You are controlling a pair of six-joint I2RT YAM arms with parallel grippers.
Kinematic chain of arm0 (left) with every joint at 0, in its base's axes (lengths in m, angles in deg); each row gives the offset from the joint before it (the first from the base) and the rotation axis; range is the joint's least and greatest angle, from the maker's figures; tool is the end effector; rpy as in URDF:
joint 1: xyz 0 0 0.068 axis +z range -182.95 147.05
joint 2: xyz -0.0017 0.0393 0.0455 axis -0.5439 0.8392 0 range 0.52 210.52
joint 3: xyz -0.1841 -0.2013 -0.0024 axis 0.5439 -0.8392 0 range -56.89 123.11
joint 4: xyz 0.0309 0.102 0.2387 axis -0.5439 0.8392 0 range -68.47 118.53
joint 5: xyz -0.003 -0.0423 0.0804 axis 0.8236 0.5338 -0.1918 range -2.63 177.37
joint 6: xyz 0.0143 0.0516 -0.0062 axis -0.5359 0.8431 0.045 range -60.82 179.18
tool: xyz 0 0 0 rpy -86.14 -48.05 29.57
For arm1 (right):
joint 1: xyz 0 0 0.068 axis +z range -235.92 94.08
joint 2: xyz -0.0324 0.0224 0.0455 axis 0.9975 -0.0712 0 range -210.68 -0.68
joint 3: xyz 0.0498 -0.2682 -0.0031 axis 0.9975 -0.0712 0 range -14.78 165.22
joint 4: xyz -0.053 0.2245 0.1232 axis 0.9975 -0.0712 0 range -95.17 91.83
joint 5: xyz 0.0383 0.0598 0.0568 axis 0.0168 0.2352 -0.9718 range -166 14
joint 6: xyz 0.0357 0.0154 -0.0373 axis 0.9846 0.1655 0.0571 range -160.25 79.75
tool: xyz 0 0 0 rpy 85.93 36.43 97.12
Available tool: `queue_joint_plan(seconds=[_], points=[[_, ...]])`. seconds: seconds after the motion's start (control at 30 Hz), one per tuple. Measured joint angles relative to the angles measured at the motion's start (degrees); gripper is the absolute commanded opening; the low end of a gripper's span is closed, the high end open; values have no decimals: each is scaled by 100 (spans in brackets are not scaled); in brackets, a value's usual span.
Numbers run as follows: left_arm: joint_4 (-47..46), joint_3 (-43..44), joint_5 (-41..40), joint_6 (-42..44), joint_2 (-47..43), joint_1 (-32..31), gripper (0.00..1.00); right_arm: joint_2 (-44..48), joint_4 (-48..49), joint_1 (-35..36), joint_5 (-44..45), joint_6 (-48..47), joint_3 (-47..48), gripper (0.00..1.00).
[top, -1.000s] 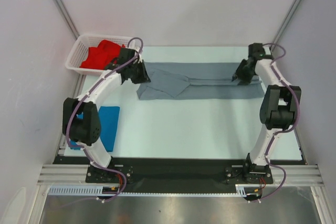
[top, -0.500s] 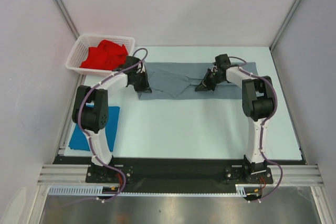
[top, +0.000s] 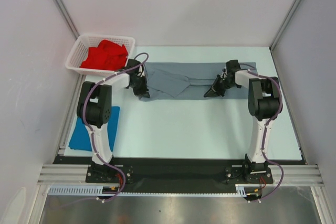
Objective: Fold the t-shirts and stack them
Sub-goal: Fold the tshirt
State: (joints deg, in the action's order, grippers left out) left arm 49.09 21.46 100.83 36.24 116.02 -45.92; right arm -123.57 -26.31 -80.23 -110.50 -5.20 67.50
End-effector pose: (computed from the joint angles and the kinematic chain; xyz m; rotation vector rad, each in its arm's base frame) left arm 0.3991 -0.1004 0.1534 -0.1665 2.7468 -0.4991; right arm 0.4219 0.0623 0.1250 0.5587 2.7842 1.0105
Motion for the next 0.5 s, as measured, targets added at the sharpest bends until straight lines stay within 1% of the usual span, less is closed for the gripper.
queue_joint_plan(seconds=[0.17,0.27,0.33,0.37,0.5], points=[[138,107,-44,2,46,2,0,79,-120,-315,146,-236,-22,0],[173,114,-125,9,33,2,0,131,-208,-356,247,-387,-13,0],[216,114,-219,33,7,2,1,166,-286,-313,365,-476,20,3],[258,114,-286,57,-15,2,2,186,-363,-278,450,-520,66,7],[509,111,-553,188,-219,-9,7,352,-422,-205,765,-562,114,16]])
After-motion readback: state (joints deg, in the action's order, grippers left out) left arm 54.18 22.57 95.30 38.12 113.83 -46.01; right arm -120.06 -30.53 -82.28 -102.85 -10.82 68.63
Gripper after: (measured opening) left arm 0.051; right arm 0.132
